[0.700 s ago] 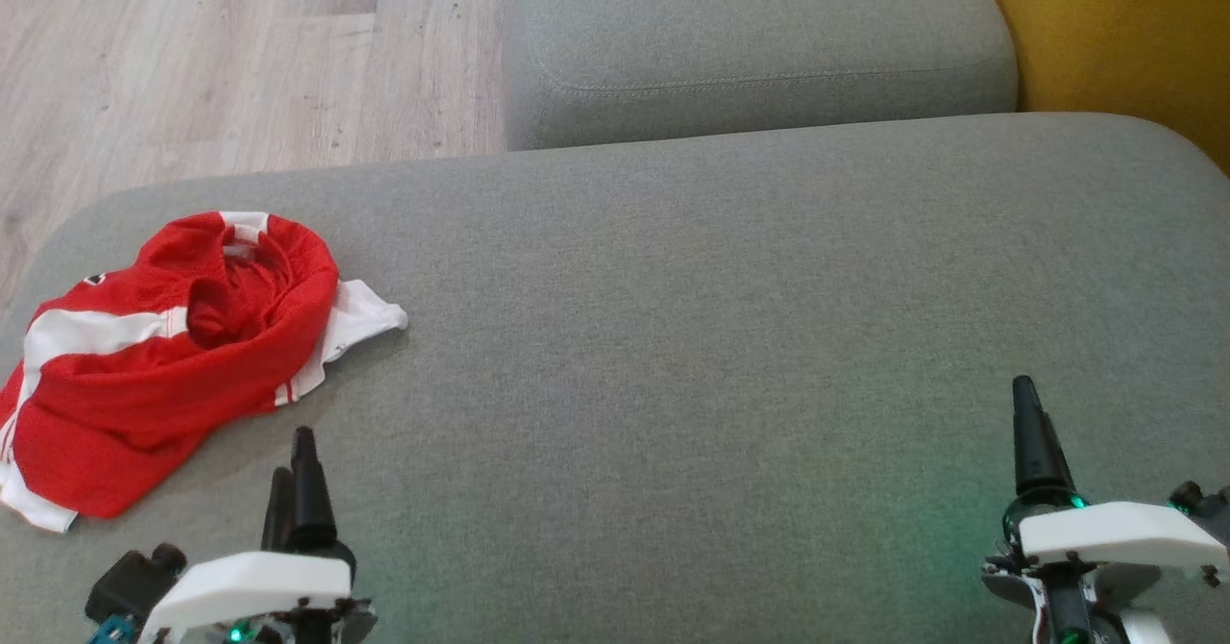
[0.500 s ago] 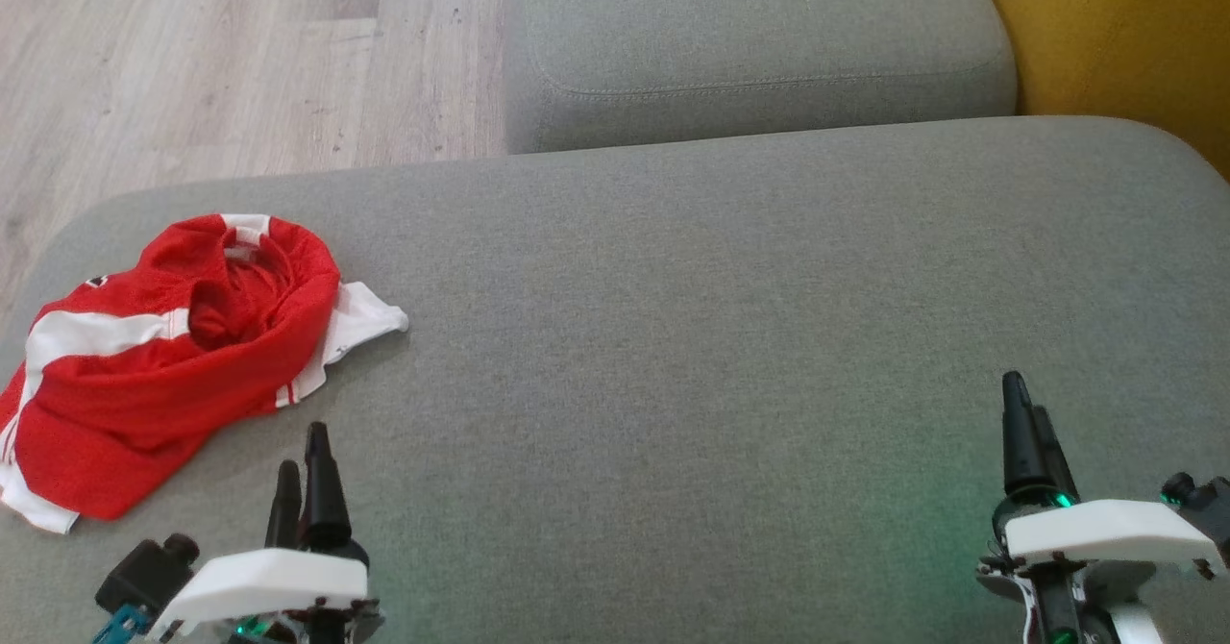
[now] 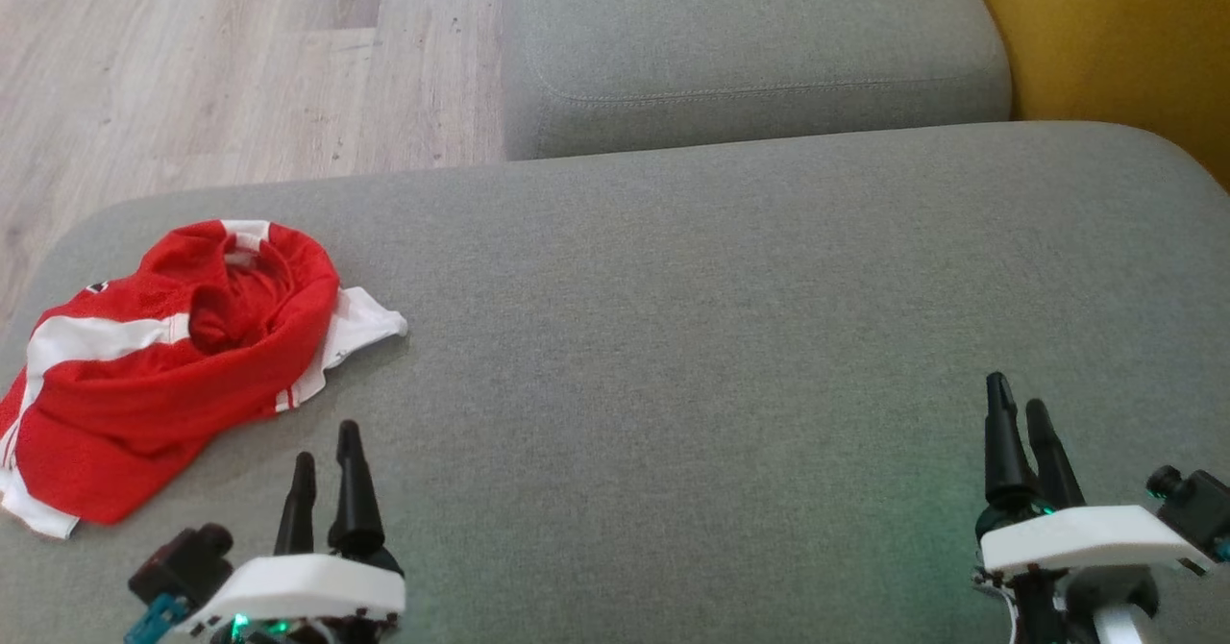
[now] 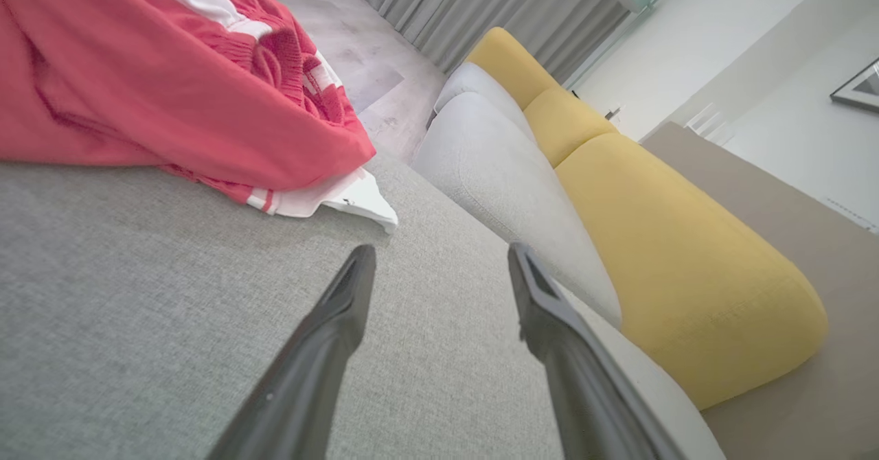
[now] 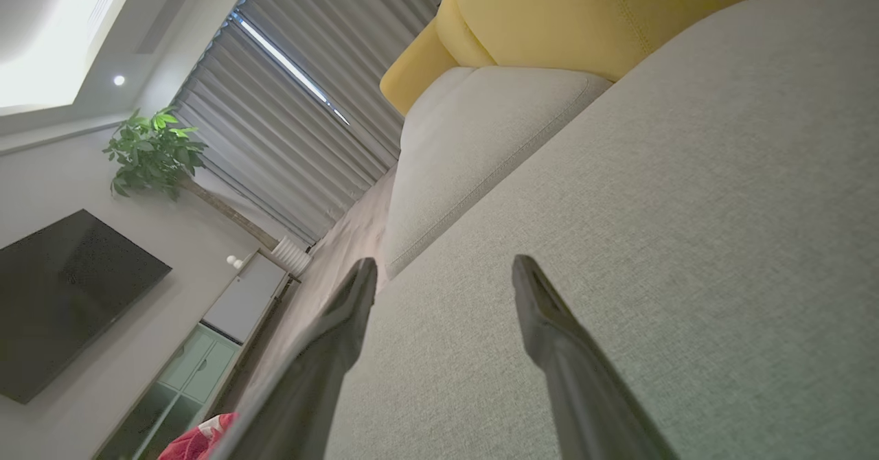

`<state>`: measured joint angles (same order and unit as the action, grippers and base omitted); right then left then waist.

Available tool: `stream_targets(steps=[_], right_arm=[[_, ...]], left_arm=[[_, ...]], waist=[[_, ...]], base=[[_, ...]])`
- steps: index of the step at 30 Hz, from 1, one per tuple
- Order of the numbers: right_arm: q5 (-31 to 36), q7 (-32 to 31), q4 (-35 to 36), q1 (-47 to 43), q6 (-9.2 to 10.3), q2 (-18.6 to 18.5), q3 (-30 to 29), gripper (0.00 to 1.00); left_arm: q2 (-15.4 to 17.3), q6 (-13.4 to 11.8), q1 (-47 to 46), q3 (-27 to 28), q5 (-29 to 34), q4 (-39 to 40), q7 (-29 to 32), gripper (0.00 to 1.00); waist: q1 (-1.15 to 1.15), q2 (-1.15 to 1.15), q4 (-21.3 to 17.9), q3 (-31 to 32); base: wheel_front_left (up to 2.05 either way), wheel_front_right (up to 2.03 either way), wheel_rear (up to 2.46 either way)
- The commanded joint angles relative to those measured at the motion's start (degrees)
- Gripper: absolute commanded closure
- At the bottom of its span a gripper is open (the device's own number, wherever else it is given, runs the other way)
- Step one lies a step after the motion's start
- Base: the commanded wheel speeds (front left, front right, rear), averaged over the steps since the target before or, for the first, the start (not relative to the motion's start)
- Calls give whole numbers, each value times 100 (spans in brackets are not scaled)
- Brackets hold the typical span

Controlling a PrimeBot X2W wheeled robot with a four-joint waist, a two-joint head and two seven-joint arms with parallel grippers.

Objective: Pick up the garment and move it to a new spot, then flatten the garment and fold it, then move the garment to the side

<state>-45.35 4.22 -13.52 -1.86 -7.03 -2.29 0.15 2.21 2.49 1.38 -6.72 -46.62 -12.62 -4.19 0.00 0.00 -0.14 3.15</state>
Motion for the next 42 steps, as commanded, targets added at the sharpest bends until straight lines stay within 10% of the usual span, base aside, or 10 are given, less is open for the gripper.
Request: stream_targets(steps=[1,42], right_arm=[[158,72,255,191,-24,-39,110,0],[3216,766,515,48,-39,-53,518,0]], left_arm=[[46,-13,-189,43,166,233,-70,0],[60,-392,-124,-371,2661,376,-767,0]], waist=[[0,0,-1,2],[0,0,-20,74]], base=[[0,0,0],[0,0,0]])
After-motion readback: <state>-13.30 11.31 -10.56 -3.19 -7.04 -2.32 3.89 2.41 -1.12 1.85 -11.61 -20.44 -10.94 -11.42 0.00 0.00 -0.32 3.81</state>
